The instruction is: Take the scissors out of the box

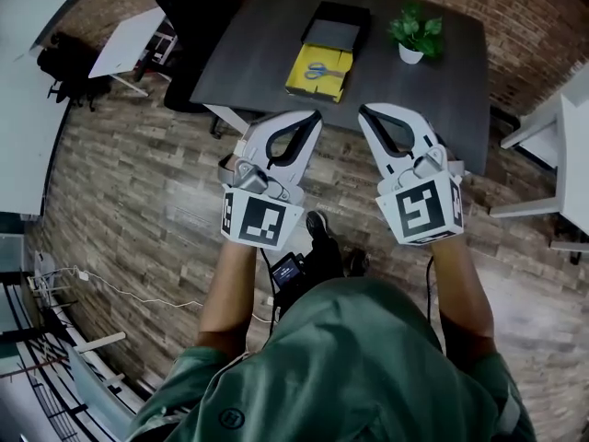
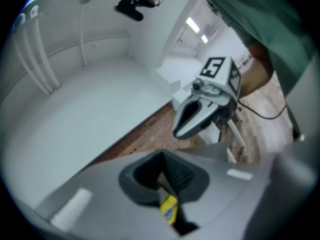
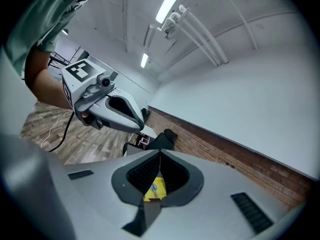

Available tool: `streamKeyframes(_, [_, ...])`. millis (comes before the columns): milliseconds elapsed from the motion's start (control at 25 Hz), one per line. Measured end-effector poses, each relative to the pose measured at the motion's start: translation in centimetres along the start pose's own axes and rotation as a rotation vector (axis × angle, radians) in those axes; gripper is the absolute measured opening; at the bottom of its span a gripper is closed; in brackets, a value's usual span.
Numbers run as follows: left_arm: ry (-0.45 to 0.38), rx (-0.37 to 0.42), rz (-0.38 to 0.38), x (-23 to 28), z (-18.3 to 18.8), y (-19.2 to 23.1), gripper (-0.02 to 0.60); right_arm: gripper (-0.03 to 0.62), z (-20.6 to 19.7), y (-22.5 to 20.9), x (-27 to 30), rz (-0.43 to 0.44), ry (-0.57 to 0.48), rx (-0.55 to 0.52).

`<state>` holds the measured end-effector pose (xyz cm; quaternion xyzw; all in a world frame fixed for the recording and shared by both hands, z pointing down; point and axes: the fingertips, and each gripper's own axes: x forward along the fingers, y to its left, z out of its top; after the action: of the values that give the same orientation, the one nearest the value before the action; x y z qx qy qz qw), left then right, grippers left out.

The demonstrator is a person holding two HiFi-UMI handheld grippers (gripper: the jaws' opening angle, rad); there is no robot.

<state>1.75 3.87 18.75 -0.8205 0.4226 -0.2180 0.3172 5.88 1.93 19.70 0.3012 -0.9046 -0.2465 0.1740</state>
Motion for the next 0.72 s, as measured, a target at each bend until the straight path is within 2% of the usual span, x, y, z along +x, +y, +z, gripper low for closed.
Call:
streamKeyframes(400, [-0.027, -0.022, -0.010, 2.1, -3.6, 4.0, -0.002, 0.008, -0.3, -1.6, 5.0, -0.014, 0.040, 0.000])
streamKeyframes(720, [-0.051, -0.042, -0.034, 4.2, -8.5, 8.0, -0.002, 0.008, -1.0, -2.9, 11.3, -0.027, 0.076, 0.005])
